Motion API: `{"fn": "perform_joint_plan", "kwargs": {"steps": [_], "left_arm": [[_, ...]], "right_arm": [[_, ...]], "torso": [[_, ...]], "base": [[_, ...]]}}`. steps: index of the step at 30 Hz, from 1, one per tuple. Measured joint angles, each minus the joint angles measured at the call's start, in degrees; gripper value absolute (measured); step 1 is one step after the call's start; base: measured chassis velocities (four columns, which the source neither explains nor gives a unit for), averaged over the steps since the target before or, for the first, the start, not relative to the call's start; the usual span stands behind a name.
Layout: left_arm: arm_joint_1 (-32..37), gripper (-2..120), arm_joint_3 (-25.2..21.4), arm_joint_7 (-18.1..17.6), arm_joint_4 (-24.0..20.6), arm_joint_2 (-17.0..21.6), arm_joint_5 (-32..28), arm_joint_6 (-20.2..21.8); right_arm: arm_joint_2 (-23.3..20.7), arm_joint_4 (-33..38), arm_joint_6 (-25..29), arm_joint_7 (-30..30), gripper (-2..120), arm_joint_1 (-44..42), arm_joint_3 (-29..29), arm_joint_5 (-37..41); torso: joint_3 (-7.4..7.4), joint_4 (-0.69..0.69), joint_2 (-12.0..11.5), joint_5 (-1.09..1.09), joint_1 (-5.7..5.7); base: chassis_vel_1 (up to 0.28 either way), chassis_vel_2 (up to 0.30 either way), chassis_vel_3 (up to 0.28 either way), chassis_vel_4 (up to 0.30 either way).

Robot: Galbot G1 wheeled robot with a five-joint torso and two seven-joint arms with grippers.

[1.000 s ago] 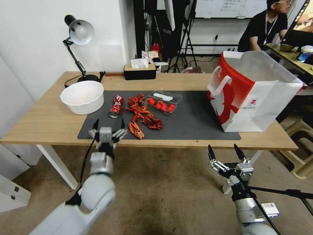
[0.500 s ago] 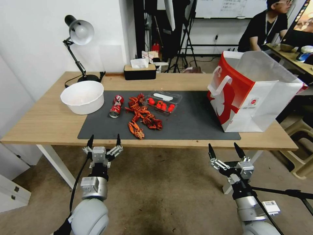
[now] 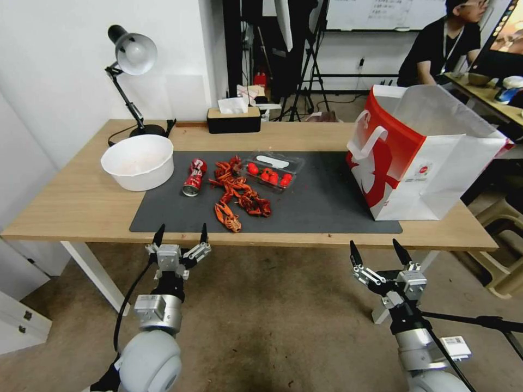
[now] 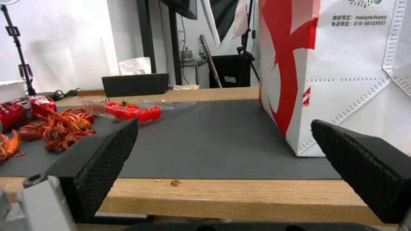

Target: Pick up the trash from the table and place it into the takeout bag.

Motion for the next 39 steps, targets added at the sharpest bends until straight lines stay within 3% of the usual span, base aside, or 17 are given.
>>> {"fn": "perform_joint_plan", "kwargs": {"steps": [7,21,27,30,35,38,39], "left_arm": [[-6.63,100,1.40,3.86,2.90,1.60,-5.58,0.78],[-11.93,100,3.59,4.04,5.61,1.86,-8.57,2.42],[-21.82,100,5.83,4.70,13.51,2.05,-10.45,2.93],[-29.53,100,7.04,7.57,20.13,2.54,-13.57,4.91],[-32.22,100,8.09,8.62,21.60,3.51,-16.65,8.77],[-34.01,100,9.35,6.94,21.98,3.25,-17.06,14.81],[-34.01,100,9.35,6.94,21.98,3.25,-17.06,14.81]], "right_arm": [[0.25,0.13,-0.13,0.05,100,-0.02,-0.20,-0.45],[0.81,0.39,-0.28,0.16,100,-0.15,-0.37,-1.00],[1.50,0.33,-0.29,0.24,100,-0.63,-0.36,-1.44],[2.13,-0.13,-0.16,0.31,100,-1.16,0.04,-1.69],[2.40,-0.45,-0.02,0.38,100,-1.20,0.33,-1.76],[2.77,-0.74,-0.04,0.50,100,-0.87,0.16,-2.08],[2.77,-0.74,-0.04,0.50,100,-0.87,0.16,-2.08]], "torso": [[0.00,0.00,0.00,0.00,0.00],[0.00,0.01,0.00,0.00,0.00],[0.00,-0.02,0.00,0.00,0.02],[0.00,0.00,0.00,0.01,0.02],[0.00,0.01,0.00,0.01,0.01],[0.00,0.00,0.00,0.00,0.01],[0.00,0.00,0.00,0.00,0.01]], "base": [[0.000,0.000,0.000,0.000],[0.000,0.000,0.000,0.000],[0.000,0.000,0.000,0.000],[0.000,0.000,0.000,0.000],[0.000,0.000,0.000,0.000],[0.000,0.000,0.000,0.000],[0.000,0.000,0.000,0.000]]}}
